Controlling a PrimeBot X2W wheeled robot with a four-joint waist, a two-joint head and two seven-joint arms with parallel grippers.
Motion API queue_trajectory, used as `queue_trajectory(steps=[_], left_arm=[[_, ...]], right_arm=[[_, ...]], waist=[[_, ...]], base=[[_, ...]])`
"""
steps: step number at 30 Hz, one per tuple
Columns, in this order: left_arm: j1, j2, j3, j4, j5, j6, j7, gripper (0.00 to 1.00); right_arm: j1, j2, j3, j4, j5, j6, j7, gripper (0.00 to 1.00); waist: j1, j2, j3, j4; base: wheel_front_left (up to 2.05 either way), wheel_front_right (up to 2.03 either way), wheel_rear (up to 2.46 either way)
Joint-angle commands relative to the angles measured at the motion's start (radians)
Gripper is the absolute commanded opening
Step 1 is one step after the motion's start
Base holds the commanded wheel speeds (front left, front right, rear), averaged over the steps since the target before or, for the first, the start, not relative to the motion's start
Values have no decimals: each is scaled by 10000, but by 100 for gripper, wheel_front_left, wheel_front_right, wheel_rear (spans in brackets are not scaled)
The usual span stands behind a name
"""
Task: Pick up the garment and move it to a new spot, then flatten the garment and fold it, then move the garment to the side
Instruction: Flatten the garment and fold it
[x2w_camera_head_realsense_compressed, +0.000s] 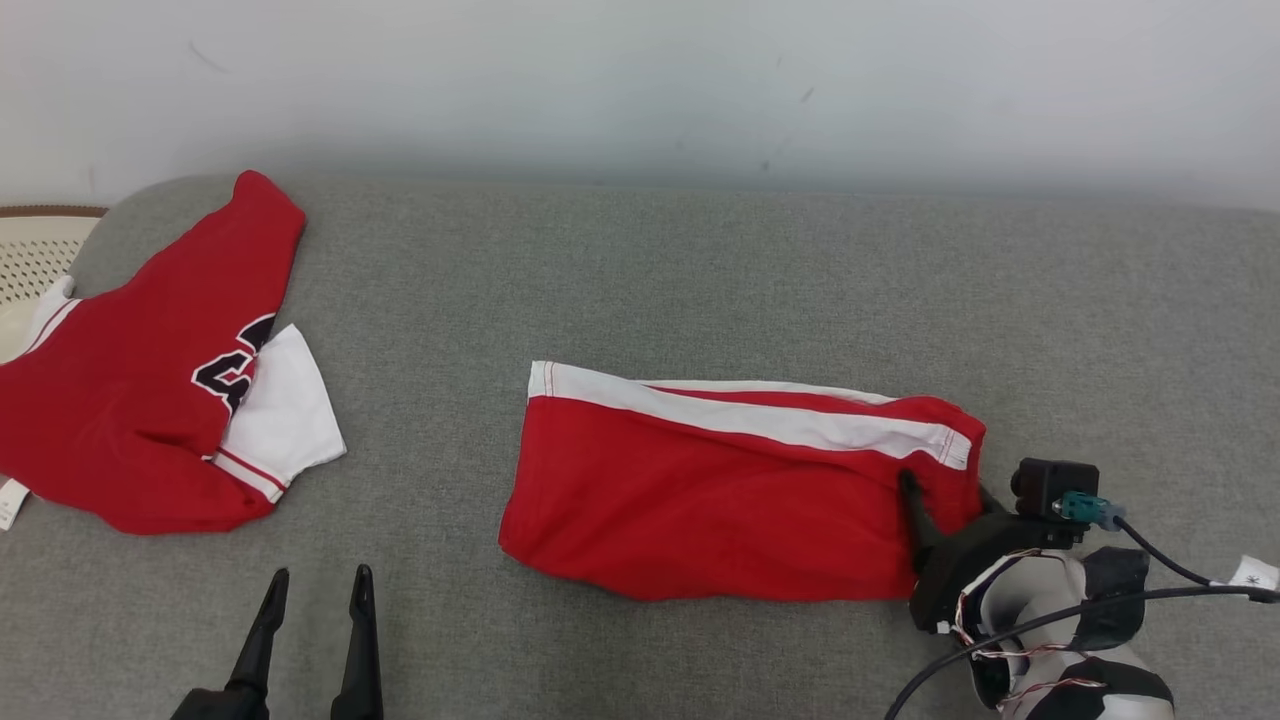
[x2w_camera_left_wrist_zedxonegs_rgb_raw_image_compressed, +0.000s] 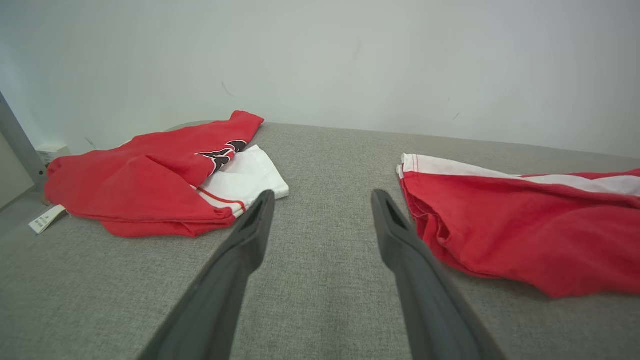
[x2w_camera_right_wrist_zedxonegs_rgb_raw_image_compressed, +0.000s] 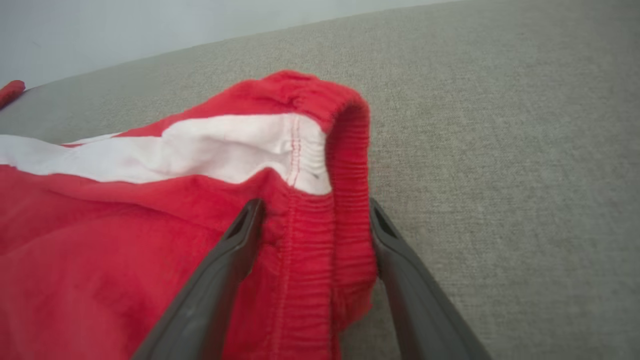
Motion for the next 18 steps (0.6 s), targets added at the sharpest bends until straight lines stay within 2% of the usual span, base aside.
queue_trajectory(steps=[1, 10, 12, 13, 18], left_arm=[[-77, -1, 8, 33, -64, 38, -35, 100], [-157, -1, -38, 158, -108, -1, -35, 100], [-169, -1, -14, 183, -105, -2, -35, 100], [-172, -1, 1, 188, -107, 0, -35, 100], [-83, -2, 73, 206, -117, 43, -35, 100]], right_arm=[[-87, 17, 92, 124, 172, -3, 79, 100], [-242, 50, 860, 739, 1389, -3, 497, 100], [-264, 33, 1010, 696, 1674, -3, 456, 36], [-285, -7, 1087, 658, 1799, -3, 389, 0], [-357, -425, 1453, 563, 2281, -6, 85, 0]], waist=[[-1, -1, 5, -10], [-1, -1, 6, 43], [-1, -1, 7, 54], [-1, -1, 8, 56], [-1, -1, -66, -31]], base=[[0, 0, 0], [0, 0, 0], [0, 0, 0], [0, 0, 0], [0, 0, 0]])
